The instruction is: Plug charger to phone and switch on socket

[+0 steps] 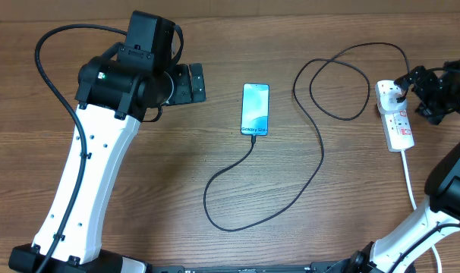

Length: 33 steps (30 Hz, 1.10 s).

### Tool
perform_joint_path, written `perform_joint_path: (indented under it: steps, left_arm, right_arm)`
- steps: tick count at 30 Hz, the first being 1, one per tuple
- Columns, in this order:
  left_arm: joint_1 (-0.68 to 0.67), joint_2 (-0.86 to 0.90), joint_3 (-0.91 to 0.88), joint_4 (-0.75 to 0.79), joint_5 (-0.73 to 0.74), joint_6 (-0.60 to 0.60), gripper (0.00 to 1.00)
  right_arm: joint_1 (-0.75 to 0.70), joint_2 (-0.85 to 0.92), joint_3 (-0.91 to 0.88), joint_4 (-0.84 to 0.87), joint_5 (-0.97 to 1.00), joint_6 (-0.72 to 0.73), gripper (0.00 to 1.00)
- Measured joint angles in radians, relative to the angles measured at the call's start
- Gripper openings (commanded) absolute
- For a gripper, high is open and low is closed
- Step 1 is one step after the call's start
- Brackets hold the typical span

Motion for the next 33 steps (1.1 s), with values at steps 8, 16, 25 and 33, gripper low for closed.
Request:
perform_joint_path:
  steps: [8, 16, 25, 33]
  left_arm:
    - [0.000, 0.000, 0.000, 0.000, 0.000, 0.000, 1.00]
    - [0.000, 0.000, 0.000, 0.000, 0.000, 0.000, 1.00]
    - [0.000, 0.000, 0.000, 0.000, 0.000, 0.000, 1.00]
    - [0.000, 0.000, 0.000, 0.000, 0.000, 0.000, 1.00]
  right_arm:
    - [0.034, 0.000, -0.020, 0.031, 0.008, 0.001, 1.00]
    - [0.043, 0.000, -0.068, 0.061, 0.011, 0.005, 1.00]
    - [0.043, 0.001, -0.075, 0.062, 0.018, 0.016, 1.00]
    - [0.043, 0.001, -0.090, 0.087, 0.018, 0.021, 1.00]
